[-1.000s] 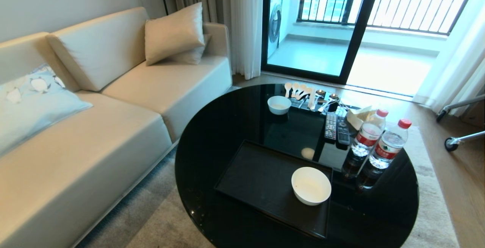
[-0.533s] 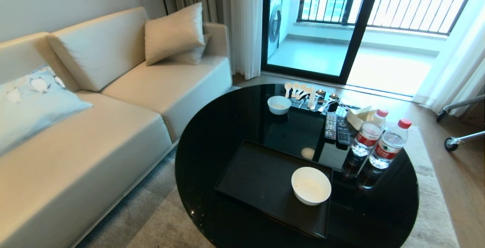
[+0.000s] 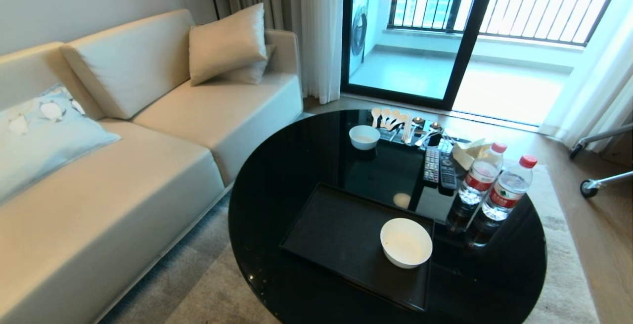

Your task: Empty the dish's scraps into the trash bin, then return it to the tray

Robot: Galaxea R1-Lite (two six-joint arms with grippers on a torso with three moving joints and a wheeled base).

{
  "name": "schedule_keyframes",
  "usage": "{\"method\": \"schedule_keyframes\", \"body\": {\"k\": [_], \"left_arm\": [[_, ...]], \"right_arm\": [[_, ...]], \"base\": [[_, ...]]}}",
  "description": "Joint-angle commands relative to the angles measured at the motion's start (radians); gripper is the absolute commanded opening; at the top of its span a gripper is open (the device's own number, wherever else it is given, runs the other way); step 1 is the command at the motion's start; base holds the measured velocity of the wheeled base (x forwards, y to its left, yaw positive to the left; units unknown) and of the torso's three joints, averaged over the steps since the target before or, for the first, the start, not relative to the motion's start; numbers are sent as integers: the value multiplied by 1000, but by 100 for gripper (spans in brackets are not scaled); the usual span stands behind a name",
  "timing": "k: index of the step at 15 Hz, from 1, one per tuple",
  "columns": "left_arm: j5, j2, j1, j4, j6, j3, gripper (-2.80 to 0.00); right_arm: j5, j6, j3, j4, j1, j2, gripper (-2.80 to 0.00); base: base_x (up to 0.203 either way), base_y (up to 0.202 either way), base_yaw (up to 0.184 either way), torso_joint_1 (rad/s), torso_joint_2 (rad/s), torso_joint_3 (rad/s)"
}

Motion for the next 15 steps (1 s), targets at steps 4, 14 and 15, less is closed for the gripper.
{"method": "schedule_keyframes", "body": {"k": [4, 14, 15], "left_arm": [[1, 0, 0, -1, -1, 0, -280], [1, 0, 0, -1, -1, 0, -280], [1, 0, 0, -1, -1, 0, -280]], "right_arm": [[1, -1, 0, 0, 0, 1, -280], [1, -1, 0, 0, 0, 1, -280], [1, -1, 0, 0, 0, 1, -280]], "base": [[0, 0, 0, 0, 0, 0], [0, 0, 0, 0, 0, 0], [0, 0, 0, 0, 0, 0]]}}
